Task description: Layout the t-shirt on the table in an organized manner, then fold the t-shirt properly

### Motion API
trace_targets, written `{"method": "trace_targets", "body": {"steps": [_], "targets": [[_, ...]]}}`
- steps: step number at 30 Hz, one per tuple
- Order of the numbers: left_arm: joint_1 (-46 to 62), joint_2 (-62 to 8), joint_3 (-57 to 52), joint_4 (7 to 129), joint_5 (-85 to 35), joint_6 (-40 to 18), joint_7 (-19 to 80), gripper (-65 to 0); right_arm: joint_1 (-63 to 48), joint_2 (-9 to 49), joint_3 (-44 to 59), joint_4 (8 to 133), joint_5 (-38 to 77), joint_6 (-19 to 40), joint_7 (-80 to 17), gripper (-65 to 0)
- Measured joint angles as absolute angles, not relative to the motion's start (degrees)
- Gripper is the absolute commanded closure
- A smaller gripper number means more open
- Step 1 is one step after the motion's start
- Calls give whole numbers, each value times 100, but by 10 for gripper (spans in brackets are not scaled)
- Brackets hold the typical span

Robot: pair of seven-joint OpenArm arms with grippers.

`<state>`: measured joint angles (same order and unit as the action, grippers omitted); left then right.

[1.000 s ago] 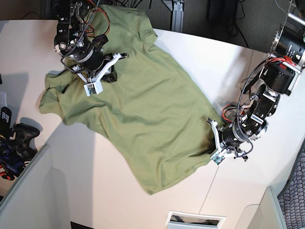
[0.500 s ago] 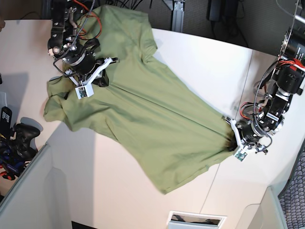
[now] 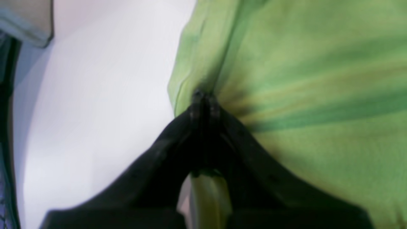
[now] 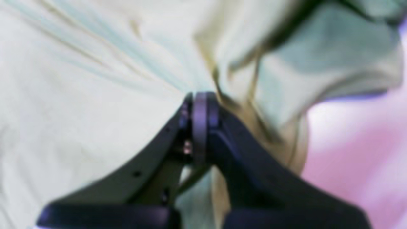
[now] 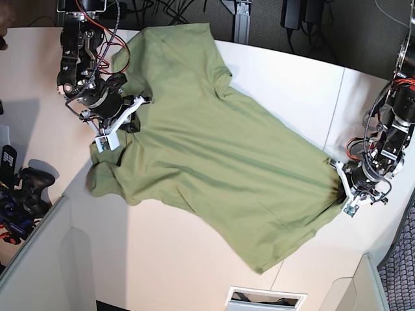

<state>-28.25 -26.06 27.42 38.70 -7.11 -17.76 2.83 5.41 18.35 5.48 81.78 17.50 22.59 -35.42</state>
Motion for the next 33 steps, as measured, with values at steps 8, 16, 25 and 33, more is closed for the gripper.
{"method": "trace_targets", "body": {"steps": [8, 16, 25, 33], "targets": [[-2749, -2615, 2735, 3894, -714, -1739, 405, -13, 661, 1828, 803, 8385, 1750, 2250, -3433, 0], [-2397, -2777, 2714, 4130, -812, -1660, 294, -13, 1487, 1876, 825, 7065, 1107, 2250, -3000, 0], [-1772, -2947, 2670, 4836, -740, -1496, 364, -13, 2178, 1920, 808, 5419, 1160, 2235, -2309, 0], [-1363, -3050, 2637, 5118, -792, -1435, 346, -13, 2709, 1920, 805, 4840, 604, 2265, -2040, 0]]}}
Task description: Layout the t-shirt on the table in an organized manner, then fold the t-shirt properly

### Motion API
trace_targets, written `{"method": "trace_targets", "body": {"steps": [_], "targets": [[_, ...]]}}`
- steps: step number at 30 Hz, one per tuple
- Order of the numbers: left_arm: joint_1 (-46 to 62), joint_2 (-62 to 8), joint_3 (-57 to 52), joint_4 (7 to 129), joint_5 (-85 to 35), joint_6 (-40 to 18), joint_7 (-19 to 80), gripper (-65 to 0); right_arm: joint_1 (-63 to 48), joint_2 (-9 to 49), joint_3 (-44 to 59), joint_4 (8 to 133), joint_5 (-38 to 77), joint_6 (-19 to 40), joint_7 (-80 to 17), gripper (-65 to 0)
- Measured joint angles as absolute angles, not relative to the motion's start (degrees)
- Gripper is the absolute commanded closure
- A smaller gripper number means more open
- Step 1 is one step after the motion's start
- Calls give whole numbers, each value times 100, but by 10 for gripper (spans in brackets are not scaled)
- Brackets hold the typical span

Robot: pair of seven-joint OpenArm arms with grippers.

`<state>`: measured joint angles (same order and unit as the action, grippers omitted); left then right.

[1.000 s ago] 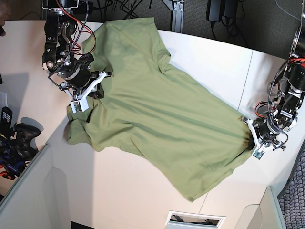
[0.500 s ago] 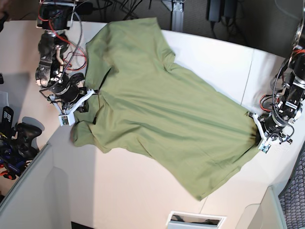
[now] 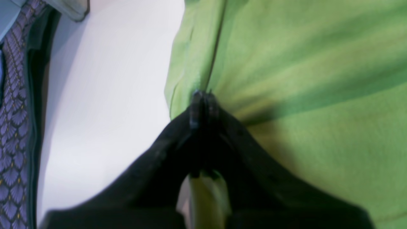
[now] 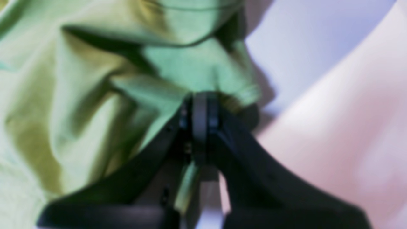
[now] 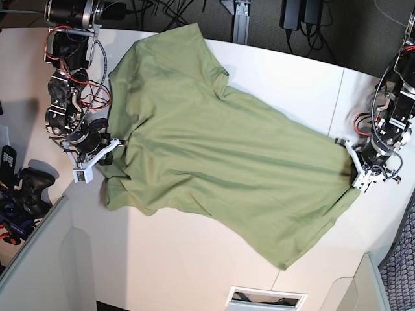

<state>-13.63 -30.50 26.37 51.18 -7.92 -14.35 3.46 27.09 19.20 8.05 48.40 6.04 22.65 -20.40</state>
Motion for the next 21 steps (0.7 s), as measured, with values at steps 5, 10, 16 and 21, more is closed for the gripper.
{"method": "trace_targets", "body": {"steps": [5, 10, 16, 21], "targets": [[-917, -3098, 2596, 5443, -727, -1262, 239, -13, 3044, 1922, 801, 4718, 587, 2250, -2060, 0], [-471, -3133, 2569, 5955, -690, -1129, 250, -14, 3155, 1922, 801, 4727, 823, 2248, -2126, 0], [-338, -3166, 2569, 6707, -510, -1135, 1199, -14, 2895, 1922, 814, 5769, 1669, 2198, -3387, 0], [-139, -3371, 2644, 7520, -558, -1234, 1682, -14, 2176, 1918, 834, 7548, 2314, 2248, -4230, 0]]}}
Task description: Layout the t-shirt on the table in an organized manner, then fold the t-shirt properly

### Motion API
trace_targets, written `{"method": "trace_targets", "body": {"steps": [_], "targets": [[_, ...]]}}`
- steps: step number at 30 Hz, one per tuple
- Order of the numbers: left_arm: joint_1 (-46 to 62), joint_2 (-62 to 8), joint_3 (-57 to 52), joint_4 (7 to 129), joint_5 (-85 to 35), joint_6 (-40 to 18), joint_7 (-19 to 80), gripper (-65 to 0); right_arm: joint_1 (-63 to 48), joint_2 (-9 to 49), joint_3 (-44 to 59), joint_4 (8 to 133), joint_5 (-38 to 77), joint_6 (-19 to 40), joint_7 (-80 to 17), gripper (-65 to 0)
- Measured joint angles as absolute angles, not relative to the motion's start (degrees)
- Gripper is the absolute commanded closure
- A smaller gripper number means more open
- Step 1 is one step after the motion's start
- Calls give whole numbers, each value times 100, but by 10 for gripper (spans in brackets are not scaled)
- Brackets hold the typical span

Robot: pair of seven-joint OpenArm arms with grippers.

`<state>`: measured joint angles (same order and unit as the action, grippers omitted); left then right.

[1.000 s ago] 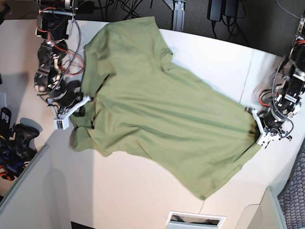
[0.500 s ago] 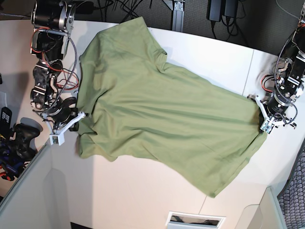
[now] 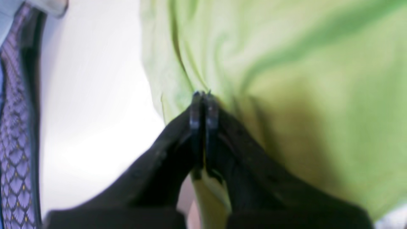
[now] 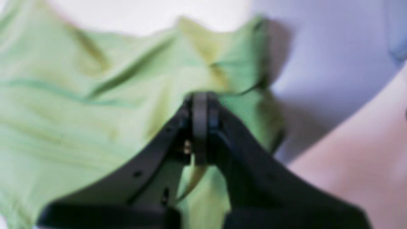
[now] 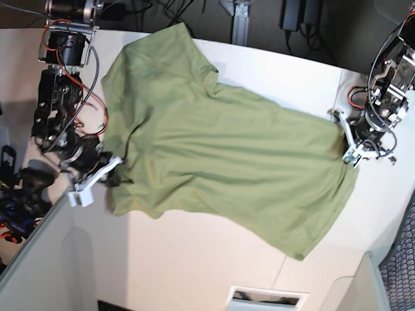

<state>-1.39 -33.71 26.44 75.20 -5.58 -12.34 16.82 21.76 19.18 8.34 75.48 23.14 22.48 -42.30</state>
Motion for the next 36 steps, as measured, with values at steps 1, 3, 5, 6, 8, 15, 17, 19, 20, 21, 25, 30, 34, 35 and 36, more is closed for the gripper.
{"method": "trace_targets", "body": {"steps": [1, 3, 5, 6, 8, 15, 17, 19, 20, 21, 25, 30, 34, 35, 36], "targets": [[-113, -3417, 2679, 7679, -563, -1256, 1782, -14, 1999, 1914, 832, 7699, 2359, 2246, -4213, 0], [-91, -3500, 2709, 7931, -620, -1339, 2036, -14, 1608, 1900, 832, 7861, 2401, 2228, -4239, 0], [-71, -3614, 2733, 8068, -714, -1463, 2080, -14, 1194, 1900, 829, 7909, 2375, 2226, -4278, 0], [-58, -3656, 2740, 8110, -718, -1492, 2075, -14, 1000, 1903, 829, 7946, 2351, 2220, -4287, 0], [-62, -3728, 2740, 8169, -722, -1557, 2071, -14, 624, 1903, 832, 8112, 2335, 2204, -4281, 0], [-64, -3745, 2742, 8213, -714, -1570, 2102, -14, -54, 1900, 829, 8646, 2263, 2228, -4117, 0], [-64, -3745, 2742, 8215, -716, -1570, 2099, -14, -43, 1903, 829, 8586, 2029, 2231, -4016, 0], [-64, -3745, 2742, 8217, -720, -1573, 2104, -14, -32, 1933, 829, 8460, 1964, 2246, -3828, 0], [-64, -3743, 2742, 8217, -727, -1570, 2123, -14, -30, 1973, 829, 8388, 1929, 2283, -3741, 0], [-64, -3743, 2742, 8219, -773, -1573, 2163, -14, -23, 2021, 829, 8322, 1914, 2287, -3660, 0], [-49, -3745, 2731, 8256, -1026, -1590, 2322, -15, 21, 2300, 829, 8023, 1833, 2294, -3361, 0], [296, -3747, 2716, 8755, -1009, -1721, 2534, -16, 51, 2740, 829, 7867, 1765, 2272, -3236, 0], [523, -3745, 2742, 9303, -1031, -1857, 2672, -32, 161, 2950, 834, 7787, 1678, 2270, -3328, 0], [556, -3743, 2744, 9417, -1037, -1887, 2779, -33, 191, 2976, 834, 7765, 1664, 2270, -3376, 0], [574, -3734, 2744, 9502, -1041, -1900, 2882, -33, 224, 2993, 834, 7747, 1667, 2270, -3387, 0]]}}
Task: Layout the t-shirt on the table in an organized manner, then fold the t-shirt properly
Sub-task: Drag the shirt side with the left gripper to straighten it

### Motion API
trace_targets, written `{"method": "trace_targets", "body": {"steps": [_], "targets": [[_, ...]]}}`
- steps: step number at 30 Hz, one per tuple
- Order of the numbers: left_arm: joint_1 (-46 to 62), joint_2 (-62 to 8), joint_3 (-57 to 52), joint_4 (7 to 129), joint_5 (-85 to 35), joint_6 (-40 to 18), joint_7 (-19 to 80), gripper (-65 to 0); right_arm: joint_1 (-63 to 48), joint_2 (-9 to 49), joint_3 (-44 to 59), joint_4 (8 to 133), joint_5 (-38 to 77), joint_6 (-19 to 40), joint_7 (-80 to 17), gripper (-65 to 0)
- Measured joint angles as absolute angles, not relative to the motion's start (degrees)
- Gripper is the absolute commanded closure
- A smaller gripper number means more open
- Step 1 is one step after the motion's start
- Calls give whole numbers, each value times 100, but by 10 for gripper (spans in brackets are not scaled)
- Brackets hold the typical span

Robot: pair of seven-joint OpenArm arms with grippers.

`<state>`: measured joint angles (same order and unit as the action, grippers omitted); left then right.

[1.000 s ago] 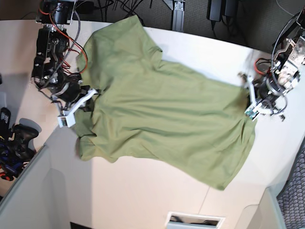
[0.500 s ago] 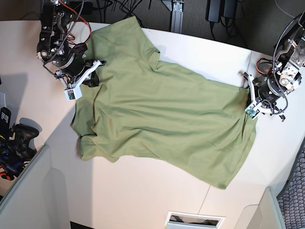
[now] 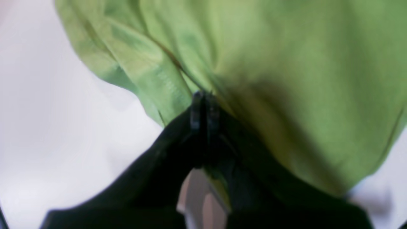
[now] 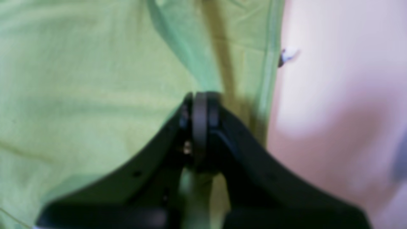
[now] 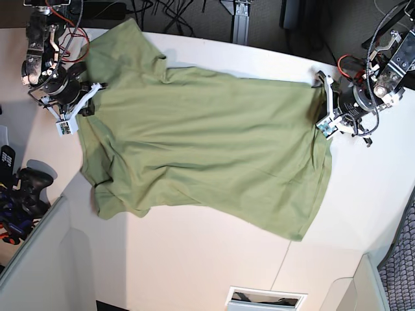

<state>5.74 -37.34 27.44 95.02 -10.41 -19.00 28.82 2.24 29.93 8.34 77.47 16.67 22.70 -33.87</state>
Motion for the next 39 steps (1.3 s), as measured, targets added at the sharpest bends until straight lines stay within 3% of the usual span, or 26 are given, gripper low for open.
{"method": "trace_targets", "body": {"steps": [8, 14, 24, 28, 34, 39], "targets": [[572, -3721, 2749, 9577, -851, -1933, 2982, -42, 268, 3028, 1085, 7885, 2082, 2268, -3632, 0], [587, -3994, 2762, 9819, -799, -1820, 3087, -216, 287, 3030, 1673, 8237, 2467, 2268, -3778, 0], [-204, -3972, 2615, 10685, -1175, -1426, 2869, -222, 237, 2832, 1734, 8082, 2449, 2263, -3820, 0], [-812, -3391, 2626, 9911, -1461, -1431, 2681, -220, 244, 2550, 1741, 8018, 2403, 2246, -3817, 0], [-1640, -2438, 2622, 7642, -1437, -1424, 2390, -197, 257, 2206, 1758, 8020, 2364, 2231, -3787, 0], [-2215, -2051, 2617, 5979, -1280, -1518, 1916, -197, 255, 1990, 1767, 8018, 2147, 2228, -3769, 0]]}}
